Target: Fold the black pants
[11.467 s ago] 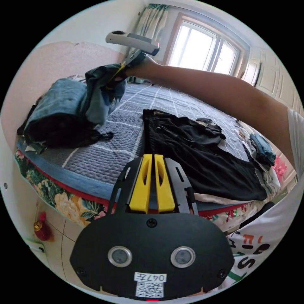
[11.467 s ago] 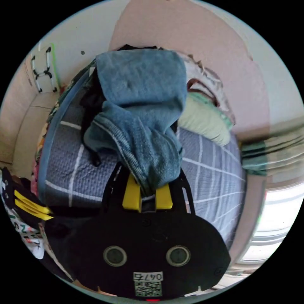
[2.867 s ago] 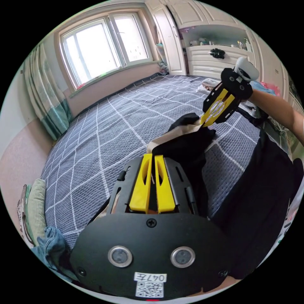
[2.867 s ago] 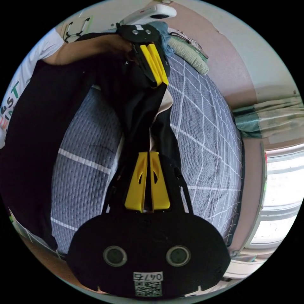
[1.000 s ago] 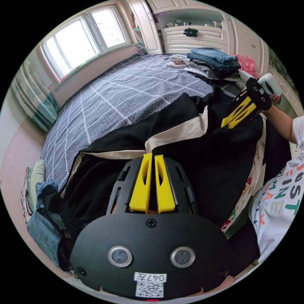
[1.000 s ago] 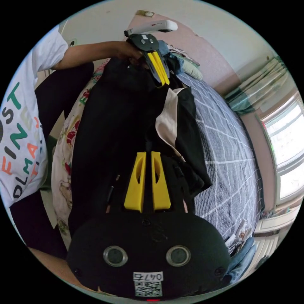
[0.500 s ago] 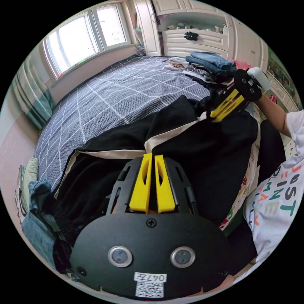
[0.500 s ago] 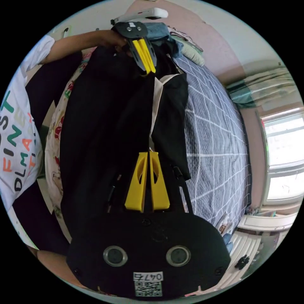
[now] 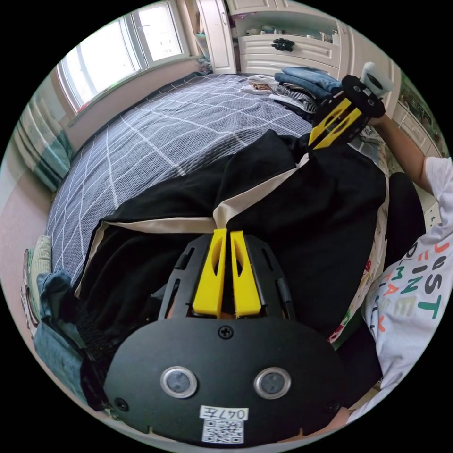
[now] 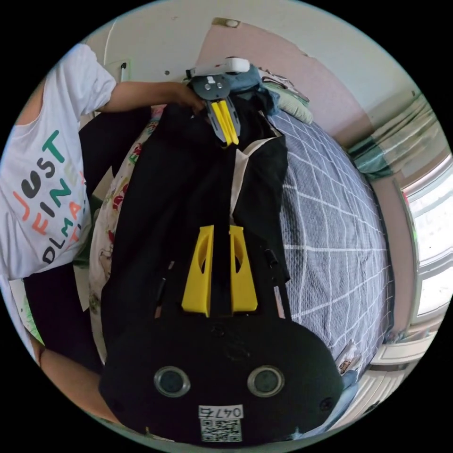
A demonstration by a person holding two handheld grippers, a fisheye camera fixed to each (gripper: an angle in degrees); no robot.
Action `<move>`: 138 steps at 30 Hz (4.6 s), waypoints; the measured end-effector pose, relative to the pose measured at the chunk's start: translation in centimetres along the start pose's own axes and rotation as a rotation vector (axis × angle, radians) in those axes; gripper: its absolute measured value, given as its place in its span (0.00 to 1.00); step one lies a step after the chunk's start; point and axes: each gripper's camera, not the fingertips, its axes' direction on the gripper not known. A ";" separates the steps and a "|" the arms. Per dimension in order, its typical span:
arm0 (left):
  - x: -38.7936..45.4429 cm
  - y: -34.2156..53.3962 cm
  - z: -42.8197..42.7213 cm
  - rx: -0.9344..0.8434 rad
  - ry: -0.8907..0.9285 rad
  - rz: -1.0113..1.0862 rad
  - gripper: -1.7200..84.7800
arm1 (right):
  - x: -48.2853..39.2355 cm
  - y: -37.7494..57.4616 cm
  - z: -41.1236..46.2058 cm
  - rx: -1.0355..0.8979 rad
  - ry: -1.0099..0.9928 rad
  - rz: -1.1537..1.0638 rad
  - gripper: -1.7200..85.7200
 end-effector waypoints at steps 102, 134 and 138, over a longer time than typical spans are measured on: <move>-16.0 -31.1 5.5 0.123 0.156 -0.078 0.14 | 26.0 10.9 7.9 -0.284 0.126 0.573 0.10; -14.8 17.5 -5.6 0.002 0.058 -0.505 0.10 | 18.3 -0.3 20.2 -0.948 0.037 0.267 0.04; -15.4 21.8 -8.5 0.045 -0.047 -0.591 0.09 | 18.9 -2.9 18.1 -0.872 -0.005 0.297 0.10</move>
